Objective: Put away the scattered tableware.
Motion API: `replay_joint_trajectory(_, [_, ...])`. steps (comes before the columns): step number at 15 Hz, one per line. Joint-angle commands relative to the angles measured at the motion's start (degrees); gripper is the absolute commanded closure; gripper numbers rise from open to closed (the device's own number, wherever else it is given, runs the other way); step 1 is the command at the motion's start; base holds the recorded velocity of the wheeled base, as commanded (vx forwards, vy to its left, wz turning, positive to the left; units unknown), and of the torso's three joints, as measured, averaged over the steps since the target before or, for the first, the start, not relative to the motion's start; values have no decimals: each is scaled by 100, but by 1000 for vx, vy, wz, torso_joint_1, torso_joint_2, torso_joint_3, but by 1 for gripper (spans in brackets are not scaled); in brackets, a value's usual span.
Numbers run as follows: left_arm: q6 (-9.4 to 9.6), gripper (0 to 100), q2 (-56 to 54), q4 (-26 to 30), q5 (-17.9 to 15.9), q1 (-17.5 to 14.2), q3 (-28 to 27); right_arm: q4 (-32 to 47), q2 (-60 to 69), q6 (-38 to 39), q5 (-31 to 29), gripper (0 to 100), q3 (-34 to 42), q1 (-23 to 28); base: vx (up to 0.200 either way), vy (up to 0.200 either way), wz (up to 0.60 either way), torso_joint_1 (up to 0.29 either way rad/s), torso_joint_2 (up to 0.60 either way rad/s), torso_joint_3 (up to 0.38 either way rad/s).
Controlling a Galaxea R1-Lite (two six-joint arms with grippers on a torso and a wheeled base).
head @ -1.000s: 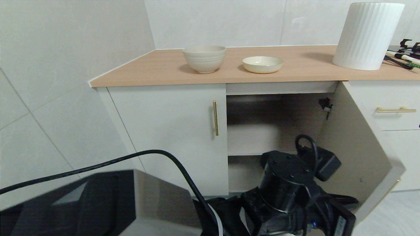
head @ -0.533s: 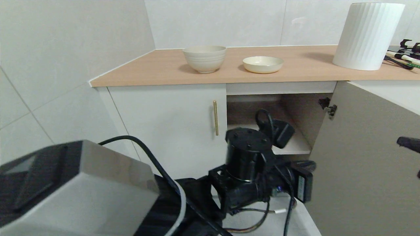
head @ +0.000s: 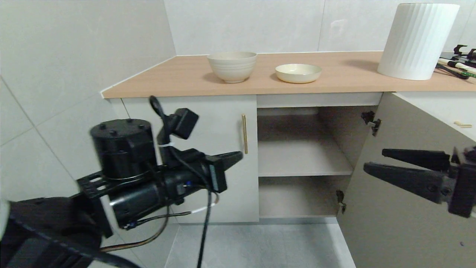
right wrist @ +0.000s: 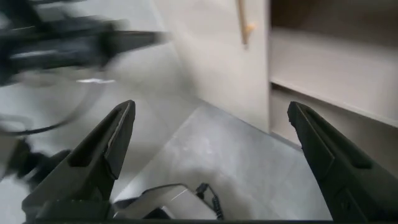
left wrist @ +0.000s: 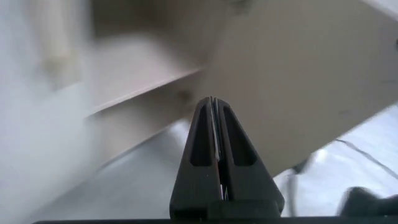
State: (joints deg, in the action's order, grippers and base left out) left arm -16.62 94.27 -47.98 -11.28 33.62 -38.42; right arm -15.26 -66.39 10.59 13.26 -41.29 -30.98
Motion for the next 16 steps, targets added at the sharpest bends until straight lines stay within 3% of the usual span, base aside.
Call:
replay_joint_trajectory(1, [194,100,-1701,799,-6,-875,889,366,-937,4,-26,0,-591,109,0,0,0,0,0,0])
replay_joint_trajectory(2, [238,100,-1912,1327,-33,-1112,801,674,-937,13,-43,0,-661,101,0,0,0,0,0,0])
replay_joint_trajectory(3, [405,100,-2053,1564,-33,-1253,678,770,-964,4,-122,0,-652,109,0,0,0,0,0,0])
replay_joint_trajectory(6, [686,100,-2334,1722,-33,-1481,626,806,-744,4,-553,0,-608,57,0,0,0,0,0,0])
replay_joint_trajectory(8, [739,100,-2519,1977,-33,-1771,503,806,-726,4,-570,0,-635,57,0,0,0,0,0,0])
replay_joint_trajectory(9, [774,0,-2563,2249,-33,-1886,353,806,-770,4,-570,0,-635,57,0,0,0,0,0,0])
replay_joint_trajectory(16, [748,0,-2536,2452,-24,-2009,116,806,-840,4,-869,0,-687,57,0,0,0,0,0,0])
